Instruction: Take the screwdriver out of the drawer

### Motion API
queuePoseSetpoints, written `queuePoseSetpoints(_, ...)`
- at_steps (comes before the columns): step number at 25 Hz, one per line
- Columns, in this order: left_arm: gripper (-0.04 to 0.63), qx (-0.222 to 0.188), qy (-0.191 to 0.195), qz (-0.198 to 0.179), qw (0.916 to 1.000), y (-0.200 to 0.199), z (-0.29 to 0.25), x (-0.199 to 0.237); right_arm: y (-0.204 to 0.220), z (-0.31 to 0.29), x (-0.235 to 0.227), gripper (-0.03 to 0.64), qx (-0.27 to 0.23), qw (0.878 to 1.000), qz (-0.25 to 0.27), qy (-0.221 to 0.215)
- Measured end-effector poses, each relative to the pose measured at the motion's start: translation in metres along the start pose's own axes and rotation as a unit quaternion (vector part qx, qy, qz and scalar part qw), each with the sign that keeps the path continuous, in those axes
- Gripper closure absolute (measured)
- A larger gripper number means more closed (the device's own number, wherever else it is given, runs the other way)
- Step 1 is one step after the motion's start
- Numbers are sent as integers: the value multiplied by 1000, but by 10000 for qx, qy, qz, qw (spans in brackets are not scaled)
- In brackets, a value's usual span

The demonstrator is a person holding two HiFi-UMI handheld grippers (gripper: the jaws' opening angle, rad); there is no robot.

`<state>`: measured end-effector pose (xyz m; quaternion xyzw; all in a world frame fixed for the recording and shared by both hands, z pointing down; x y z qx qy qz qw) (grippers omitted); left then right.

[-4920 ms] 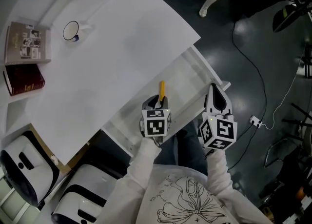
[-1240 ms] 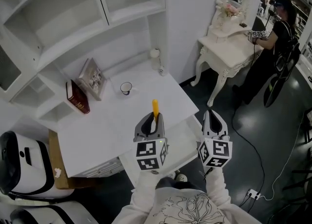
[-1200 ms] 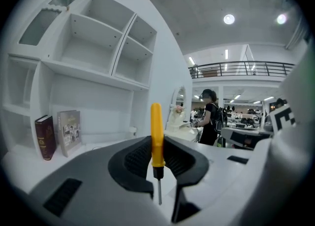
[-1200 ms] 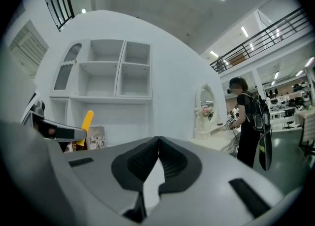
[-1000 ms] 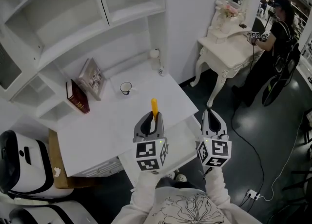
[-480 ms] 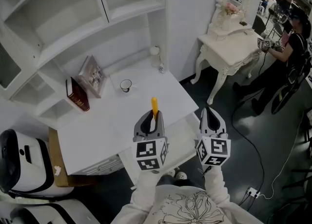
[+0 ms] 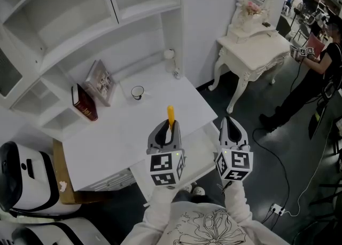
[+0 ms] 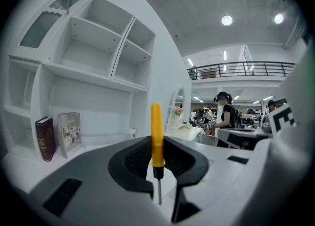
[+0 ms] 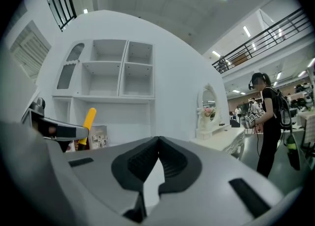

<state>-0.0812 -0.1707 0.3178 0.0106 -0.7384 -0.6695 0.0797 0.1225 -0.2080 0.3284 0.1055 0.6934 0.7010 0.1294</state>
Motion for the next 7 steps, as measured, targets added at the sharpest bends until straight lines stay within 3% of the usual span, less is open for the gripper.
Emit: queuePoseSetpoints(7,526,-29,15,5,10000,-2,-3,0,-1,-3,-2,614,16,10000,69,-11)
Point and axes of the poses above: the fingertips, and each gripper's own axes: z backward along the fingers, x to its left, y out of its underside, the point moved 6 cm from there along z, backward along the fingers, and after that the axes turned 6 degrees about -x, right-handed, at the moved point
